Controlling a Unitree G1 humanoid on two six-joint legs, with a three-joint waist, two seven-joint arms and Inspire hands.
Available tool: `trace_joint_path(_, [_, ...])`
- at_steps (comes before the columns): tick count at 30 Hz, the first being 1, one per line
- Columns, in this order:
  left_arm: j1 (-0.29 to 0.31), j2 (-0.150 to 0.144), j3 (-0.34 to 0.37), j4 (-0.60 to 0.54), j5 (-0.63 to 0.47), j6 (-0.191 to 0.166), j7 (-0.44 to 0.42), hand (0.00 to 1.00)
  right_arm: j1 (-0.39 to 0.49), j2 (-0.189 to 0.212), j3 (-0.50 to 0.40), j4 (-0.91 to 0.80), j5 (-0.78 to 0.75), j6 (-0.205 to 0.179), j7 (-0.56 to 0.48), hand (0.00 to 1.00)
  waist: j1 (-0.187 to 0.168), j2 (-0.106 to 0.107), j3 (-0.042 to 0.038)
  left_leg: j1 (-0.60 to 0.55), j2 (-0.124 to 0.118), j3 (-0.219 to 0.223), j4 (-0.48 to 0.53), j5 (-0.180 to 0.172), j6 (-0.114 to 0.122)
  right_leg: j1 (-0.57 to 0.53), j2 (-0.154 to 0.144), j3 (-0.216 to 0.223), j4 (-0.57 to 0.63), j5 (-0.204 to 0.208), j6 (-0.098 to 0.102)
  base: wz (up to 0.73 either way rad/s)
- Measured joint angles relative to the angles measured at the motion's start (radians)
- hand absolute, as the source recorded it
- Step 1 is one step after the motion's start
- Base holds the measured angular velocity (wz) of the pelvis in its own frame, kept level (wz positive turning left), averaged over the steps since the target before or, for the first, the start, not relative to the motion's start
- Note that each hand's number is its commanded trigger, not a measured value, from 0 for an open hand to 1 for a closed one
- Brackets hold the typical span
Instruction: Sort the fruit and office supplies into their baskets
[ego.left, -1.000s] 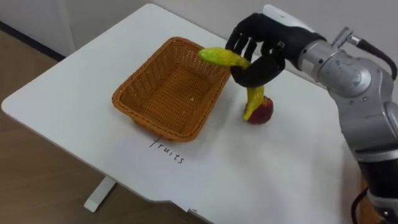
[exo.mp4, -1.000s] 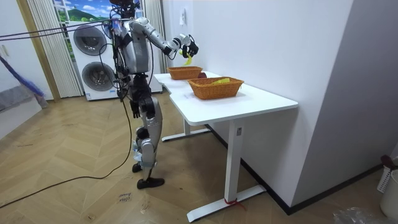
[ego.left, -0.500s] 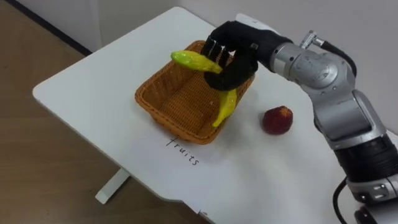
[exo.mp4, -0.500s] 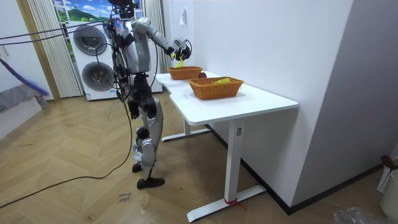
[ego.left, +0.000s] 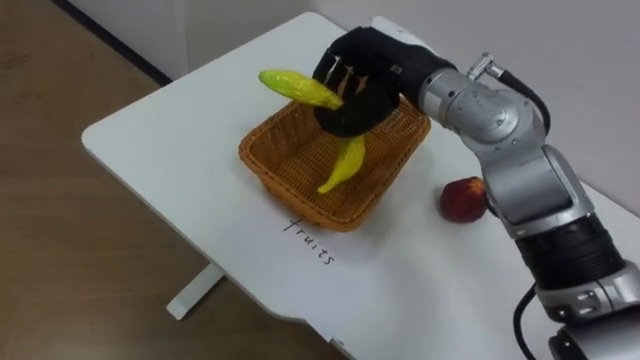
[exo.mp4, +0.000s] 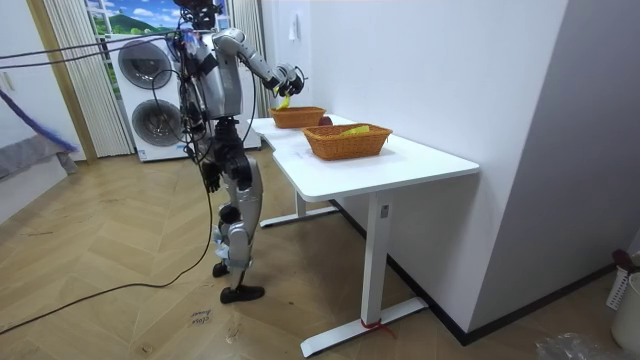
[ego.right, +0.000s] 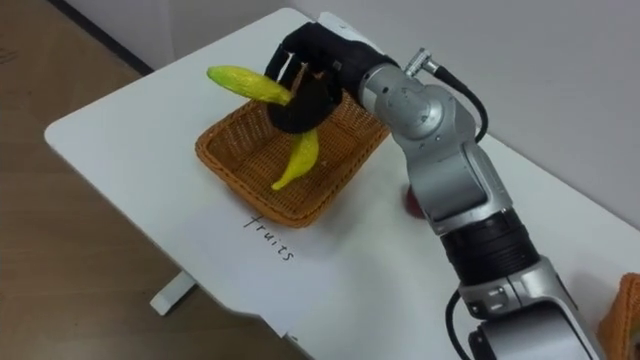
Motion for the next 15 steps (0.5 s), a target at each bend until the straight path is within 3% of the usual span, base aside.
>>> trace_joint_path(1, [-0.001, 0.002, 0.0, 0.003, 0.0, 0.0, 0.0, 0.0, 0.0, 0.001, 0.005, 0.0, 0.001, -0.002, -0.007, 0.0, 0.0, -0.002, 0.0004, -0.001, 0.0, 0.0, 0.001, 0.0, 0.0, 0.0, -0.001, 0.0, 0.0, 0.0, 0.0, 0.0])
trace_joint_path(15, [0.002, 0.016, -0.001, 0.015, 0.004, 0.0, 0.0, 0.0, 0.0, 0.001, 0.009, 0.03, 0.038, -0.029, -0.065, 0.0, 0.001, -0.008, 0.0016, -0.011, -0.001, -0.002, 0.002, 0.0, 0.001, 0.0, -0.001, -0.008, 0.0, -0.001, 0.002, 0.0])
